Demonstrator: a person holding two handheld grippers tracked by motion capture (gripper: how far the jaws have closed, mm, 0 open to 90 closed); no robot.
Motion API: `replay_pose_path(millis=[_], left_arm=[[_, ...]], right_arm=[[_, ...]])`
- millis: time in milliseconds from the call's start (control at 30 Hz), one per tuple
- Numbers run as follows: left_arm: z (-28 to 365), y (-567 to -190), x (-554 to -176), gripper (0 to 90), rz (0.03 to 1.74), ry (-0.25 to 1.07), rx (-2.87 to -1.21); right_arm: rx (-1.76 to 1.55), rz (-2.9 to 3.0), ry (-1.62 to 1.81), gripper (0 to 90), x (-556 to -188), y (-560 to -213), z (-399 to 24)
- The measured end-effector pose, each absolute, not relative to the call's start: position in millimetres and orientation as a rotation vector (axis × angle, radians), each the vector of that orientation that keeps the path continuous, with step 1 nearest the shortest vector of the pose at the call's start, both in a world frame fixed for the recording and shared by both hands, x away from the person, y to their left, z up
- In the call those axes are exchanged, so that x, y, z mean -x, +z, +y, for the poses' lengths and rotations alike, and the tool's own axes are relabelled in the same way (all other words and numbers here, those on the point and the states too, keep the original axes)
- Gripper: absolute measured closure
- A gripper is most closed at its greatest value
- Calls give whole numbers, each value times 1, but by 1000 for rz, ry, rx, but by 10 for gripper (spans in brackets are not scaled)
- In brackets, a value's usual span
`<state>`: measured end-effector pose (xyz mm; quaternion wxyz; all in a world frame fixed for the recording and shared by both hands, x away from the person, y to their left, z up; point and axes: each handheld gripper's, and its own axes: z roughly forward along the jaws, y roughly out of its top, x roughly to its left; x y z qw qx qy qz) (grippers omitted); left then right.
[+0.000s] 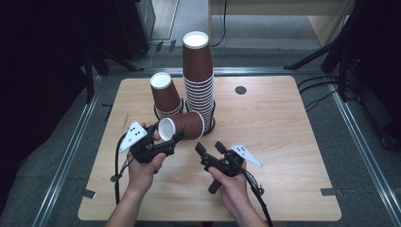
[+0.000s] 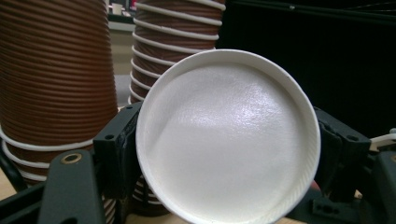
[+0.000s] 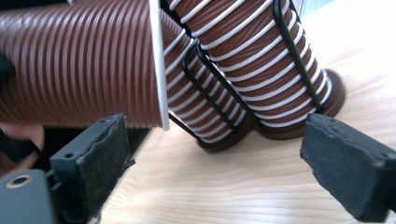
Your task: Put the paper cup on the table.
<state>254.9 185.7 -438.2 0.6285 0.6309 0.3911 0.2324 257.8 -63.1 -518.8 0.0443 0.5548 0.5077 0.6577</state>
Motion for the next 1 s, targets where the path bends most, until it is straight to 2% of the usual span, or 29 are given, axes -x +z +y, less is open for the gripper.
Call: replay_pose_path(millis=[367,500,1000], left_arm=[[191,-439,-252,227,909,551,-1425],[191,-440,-252,227,908,547,-1424],[178,-447,-257,227,889,543,-1454]], right_arm=[[-1883,1343,2235,76,-251,-516,-49],[-1963,1279,2363,133,-247,-514,-46],[-2239,1082,2504,122,-249,-511,-53]])
